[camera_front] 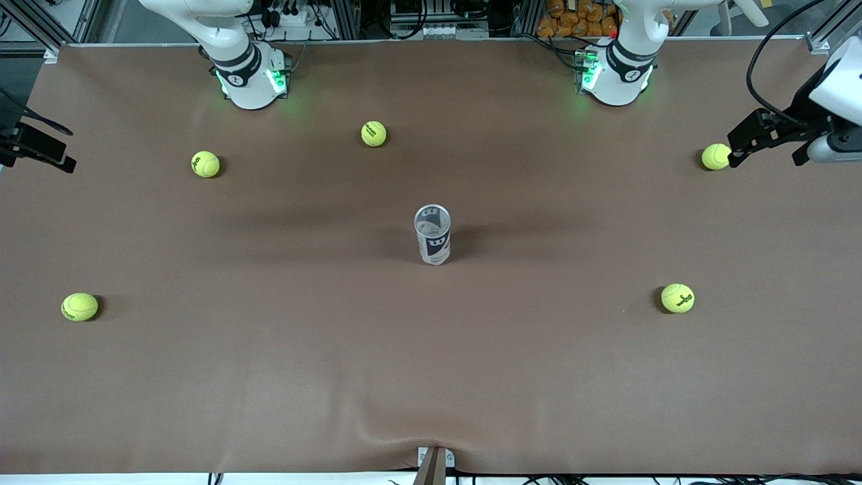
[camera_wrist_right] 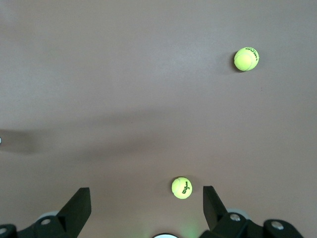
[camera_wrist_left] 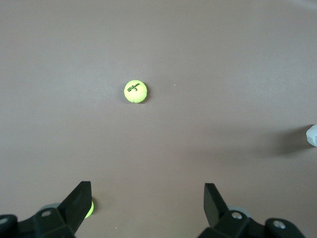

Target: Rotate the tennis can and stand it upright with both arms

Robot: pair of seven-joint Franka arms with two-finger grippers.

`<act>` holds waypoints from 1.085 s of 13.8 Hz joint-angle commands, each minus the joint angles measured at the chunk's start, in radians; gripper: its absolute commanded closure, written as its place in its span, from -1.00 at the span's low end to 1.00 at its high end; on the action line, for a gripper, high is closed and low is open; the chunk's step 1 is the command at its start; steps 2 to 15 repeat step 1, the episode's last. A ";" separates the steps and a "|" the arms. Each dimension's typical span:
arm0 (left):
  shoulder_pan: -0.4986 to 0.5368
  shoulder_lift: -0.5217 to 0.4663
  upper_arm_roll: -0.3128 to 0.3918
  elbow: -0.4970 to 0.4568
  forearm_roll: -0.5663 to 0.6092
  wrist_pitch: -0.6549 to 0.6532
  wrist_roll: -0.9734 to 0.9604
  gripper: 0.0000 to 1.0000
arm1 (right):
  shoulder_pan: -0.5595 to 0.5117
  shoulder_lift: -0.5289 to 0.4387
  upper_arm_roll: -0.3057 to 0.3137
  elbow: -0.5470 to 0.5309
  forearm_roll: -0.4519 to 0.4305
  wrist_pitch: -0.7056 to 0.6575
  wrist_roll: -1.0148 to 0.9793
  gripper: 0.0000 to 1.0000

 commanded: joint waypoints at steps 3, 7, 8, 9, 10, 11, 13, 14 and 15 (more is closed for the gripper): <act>0.012 0.003 -0.007 0.034 0.004 -0.038 0.018 -1.00 | -0.009 0.007 0.006 0.020 -0.008 -0.013 -0.001 -1.00; 0.012 0.003 -0.007 0.034 0.004 -0.038 0.018 -1.00 | -0.009 0.007 0.006 0.020 -0.008 -0.013 -0.001 -1.00; 0.012 0.003 -0.007 0.034 0.004 -0.038 0.018 -1.00 | -0.009 0.007 0.006 0.020 -0.008 -0.013 -0.001 -1.00; 0.012 0.003 -0.007 0.034 0.004 -0.038 0.018 -1.00 | -0.009 0.007 0.006 0.020 -0.008 -0.013 -0.001 -1.00; 0.012 0.003 -0.007 0.034 0.004 -0.038 0.018 -1.00 | -0.009 0.007 0.006 0.020 -0.008 -0.013 -0.001 -1.00; 0.012 0.003 -0.007 0.034 0.004 -0.038 0.018 -1.00 | -0.009 0.007 0.006 0.020 -0.008 -0.013 -0.001 -1.00; 0.012 0.003 -0.007 0.034 0.004 -0.038 0.018 -1.00 | -0.009 0.007 0.006 0.020 -0.008 -0.013 -0.001 -1.00; 0.012 0.003 -0.007 0.034 0.004 -0.038 0.018 -1.00 | -0.009 0.007 0.006 0.020 -0.008 -0.013 -0.001 -1.00; 0.012 0.003 -0.007 0.034 0.004 -0.038 0.018 -1.00 | -0.009 0.007 0.006 0.020 -0.008 -0.013 -0.001 -1.00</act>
